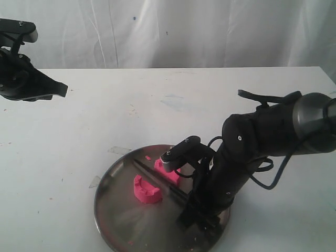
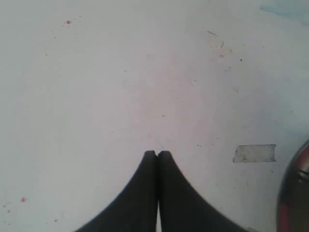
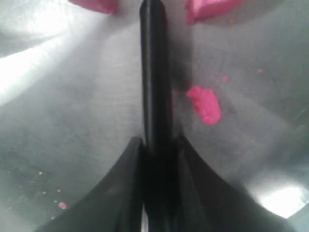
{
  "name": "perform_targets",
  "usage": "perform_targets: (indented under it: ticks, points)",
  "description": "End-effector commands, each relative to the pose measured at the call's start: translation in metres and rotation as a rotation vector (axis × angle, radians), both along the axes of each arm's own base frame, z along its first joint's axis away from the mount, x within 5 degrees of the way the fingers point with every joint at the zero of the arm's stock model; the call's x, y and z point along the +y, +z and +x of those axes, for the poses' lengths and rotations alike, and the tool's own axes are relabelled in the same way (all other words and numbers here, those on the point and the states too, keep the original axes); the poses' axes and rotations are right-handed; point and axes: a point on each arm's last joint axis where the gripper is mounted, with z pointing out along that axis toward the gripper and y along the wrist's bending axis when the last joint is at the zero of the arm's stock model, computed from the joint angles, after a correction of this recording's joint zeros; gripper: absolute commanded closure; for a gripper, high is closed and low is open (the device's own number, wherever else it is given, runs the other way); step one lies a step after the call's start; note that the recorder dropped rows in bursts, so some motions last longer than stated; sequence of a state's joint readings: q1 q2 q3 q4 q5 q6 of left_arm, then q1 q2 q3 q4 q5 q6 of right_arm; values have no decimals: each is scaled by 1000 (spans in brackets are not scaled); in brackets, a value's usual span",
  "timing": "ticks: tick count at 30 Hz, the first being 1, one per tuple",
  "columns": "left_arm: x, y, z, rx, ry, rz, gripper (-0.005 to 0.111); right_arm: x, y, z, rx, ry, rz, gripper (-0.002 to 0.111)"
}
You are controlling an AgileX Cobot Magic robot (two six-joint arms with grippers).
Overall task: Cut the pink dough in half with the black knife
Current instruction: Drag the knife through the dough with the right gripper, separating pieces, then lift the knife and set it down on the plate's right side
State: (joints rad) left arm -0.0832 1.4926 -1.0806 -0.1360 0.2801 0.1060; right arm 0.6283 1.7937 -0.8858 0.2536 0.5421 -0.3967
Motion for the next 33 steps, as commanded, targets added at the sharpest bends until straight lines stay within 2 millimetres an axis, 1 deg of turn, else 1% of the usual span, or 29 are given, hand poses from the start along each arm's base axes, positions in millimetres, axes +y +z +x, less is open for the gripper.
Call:
perform_targets:
  ticks: [1,6,10,17,19,21,26,29,31,33]
  points:
    - [0,1,-3,7,3,-10,107,-6,-6,1,-19,8,-67,108]
    - [0,1,-3,7,4,-13,107,-6,-6,2,-21,-37,-64,108]
    - [0,1,-3,7,4,-13,107,-10,-6,6,-49,-86,-95,108]
    - [0,1,-3,7,4,-13,107,-11,-6,6,-55,-82,-102,108]
    - [0,1,-3,7,4,-13,107,-10,-3,6,-59,-88,-93,108]
    - [0,1,-3,7,4,-13,107,-8,4,7,-63,-101,-72,108]
    - [0,1,-3,6,4,-13,107,-8,38,5,-117,-117,-5,108]
    - [0,1,-3,8,4,-13,107,-12,60,2,-183,-106,27,108]
    - [0,1,-3,13,3,-13,107,-16,72,1,-227,-93,31,108]
    - [0,0,-4,23,1,-12,107,-22,79,3,-247,-124,48,108]
